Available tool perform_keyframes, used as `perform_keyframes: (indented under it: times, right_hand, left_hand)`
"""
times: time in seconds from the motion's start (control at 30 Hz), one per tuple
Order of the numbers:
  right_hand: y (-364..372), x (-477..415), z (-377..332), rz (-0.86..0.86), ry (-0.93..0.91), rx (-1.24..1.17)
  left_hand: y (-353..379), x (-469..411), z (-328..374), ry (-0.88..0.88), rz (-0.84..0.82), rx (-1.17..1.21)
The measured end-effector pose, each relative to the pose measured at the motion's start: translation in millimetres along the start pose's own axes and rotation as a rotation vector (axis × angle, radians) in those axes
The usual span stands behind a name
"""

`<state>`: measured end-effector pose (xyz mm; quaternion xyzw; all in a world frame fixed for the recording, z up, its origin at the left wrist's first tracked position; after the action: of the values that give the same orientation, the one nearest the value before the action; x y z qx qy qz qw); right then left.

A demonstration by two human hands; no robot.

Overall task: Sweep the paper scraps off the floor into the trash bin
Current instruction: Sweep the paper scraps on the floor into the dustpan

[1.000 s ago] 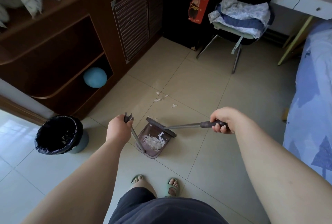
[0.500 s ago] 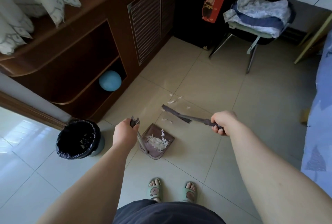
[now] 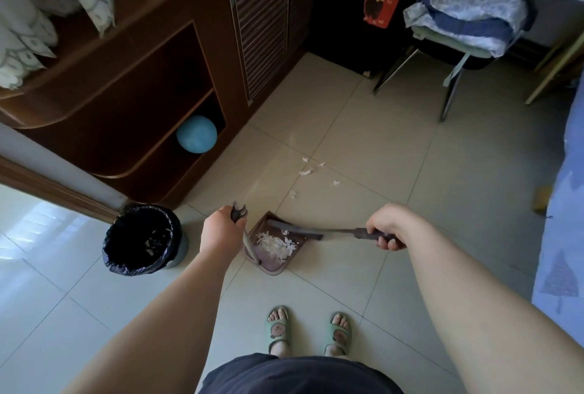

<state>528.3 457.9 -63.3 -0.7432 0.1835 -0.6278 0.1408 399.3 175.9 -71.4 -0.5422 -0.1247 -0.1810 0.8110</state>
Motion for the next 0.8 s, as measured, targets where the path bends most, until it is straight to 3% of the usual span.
perform_keyframes:
  times: [0.23, 0.57, 0.8]
  right_hand:
    - [-21, 26, -17, -0.014, -0.046, 0.132]
    - [-40, 19, -20, 0.111, -0.093, -0.085]
    - [-2, -14, -31, 0.169, -0.091, -0.267]
  left_hand:
    - [-3, 0, -7, 0.034, -0.009, 0.034]
    - [-13, -6, -11, 0.039, 0.008, 0.033]
    - [-20, -20, -2, 0.023, -0.001, 0.051]
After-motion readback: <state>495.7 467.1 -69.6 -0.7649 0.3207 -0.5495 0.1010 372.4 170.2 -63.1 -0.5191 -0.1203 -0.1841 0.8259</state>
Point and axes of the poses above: each hand's wrist, its own x-axis away from the middle knuckle, its own y-axis out of the palm, z = x × y, the point moved 1 cm from there along -x, towards the middle knuckle, and after that the axes turned 7 degrees about -x, right-handed, at the moved point
